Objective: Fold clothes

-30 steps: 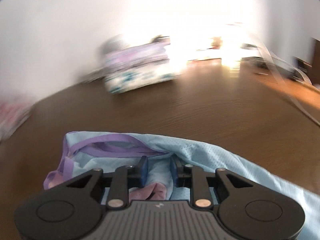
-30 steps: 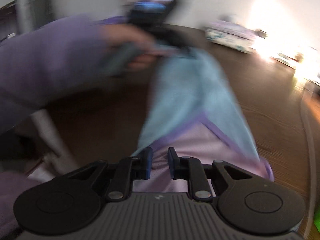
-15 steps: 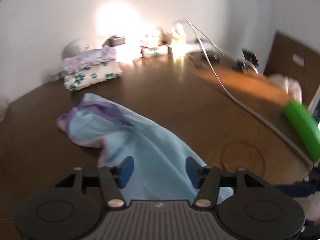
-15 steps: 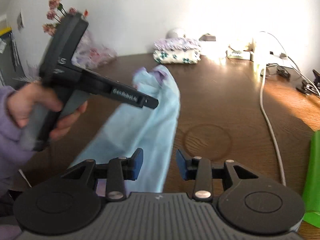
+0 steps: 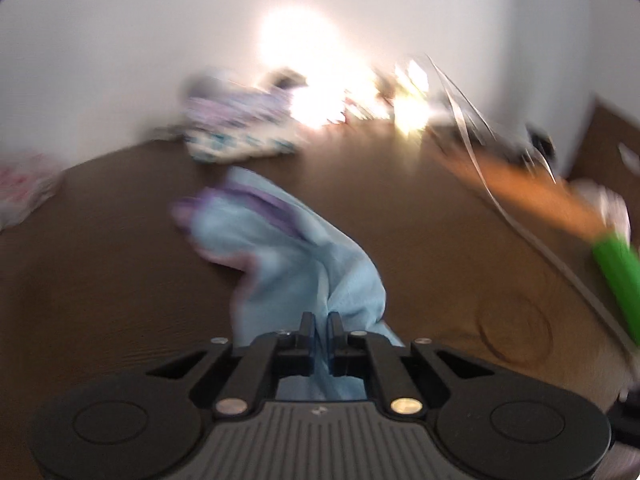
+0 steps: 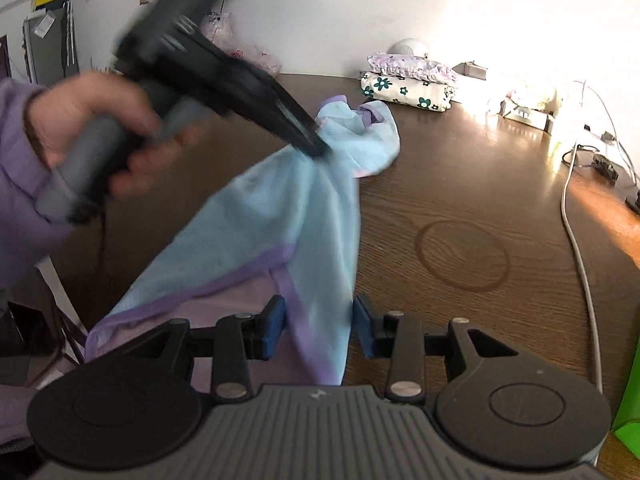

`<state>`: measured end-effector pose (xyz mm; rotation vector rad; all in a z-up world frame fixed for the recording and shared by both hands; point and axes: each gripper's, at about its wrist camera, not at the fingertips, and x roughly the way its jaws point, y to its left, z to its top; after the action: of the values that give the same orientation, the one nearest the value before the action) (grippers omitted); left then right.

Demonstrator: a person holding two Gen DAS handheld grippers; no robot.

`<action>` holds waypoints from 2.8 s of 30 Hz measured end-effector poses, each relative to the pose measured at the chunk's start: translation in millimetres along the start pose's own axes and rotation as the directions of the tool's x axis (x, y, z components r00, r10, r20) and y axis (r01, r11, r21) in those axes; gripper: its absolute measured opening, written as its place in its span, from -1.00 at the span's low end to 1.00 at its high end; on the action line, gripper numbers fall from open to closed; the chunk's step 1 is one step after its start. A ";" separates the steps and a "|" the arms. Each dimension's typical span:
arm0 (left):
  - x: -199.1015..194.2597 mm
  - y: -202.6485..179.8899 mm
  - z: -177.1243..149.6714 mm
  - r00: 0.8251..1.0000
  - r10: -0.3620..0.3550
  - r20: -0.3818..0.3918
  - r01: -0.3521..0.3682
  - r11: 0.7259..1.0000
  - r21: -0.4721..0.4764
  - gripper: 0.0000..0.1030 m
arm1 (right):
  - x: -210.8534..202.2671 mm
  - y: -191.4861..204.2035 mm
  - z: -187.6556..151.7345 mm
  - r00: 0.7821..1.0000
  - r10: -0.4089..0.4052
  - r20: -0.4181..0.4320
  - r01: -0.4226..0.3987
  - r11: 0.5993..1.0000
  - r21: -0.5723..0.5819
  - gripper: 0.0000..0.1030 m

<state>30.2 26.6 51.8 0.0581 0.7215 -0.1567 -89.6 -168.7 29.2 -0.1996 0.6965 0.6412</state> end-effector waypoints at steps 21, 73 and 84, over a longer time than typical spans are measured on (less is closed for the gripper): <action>-41.6 6.5 -40.8 0.998 0.059 0.013 -0.059 0.998 0.023 0.41 | 5.0 -2.2 30.8 0.997 -0.075 -0.011 0.075 0.997 0.006 -0.08; 18.7 109.3 -26.4 0.998 0.041 -0.054 -0.055 0.948 -0.312 -0.97 | 123.1 -70.9 134.5 0.997 -0.054 0.048 0.035 0.941 0.336 -1.00; -52.0 70.4 -50.4 0.986 0.145 0.081 -0.132 0.980 -0.151 0.21 | 55.5 -47.7 92.2 0.994 -0.038 0.104 0.021 0.986 0.167 -0.17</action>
<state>-29.7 107.8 48.3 -0.0372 0.6334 0.0271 21.2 -145.0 61.1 -0.0216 0.6387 0.5586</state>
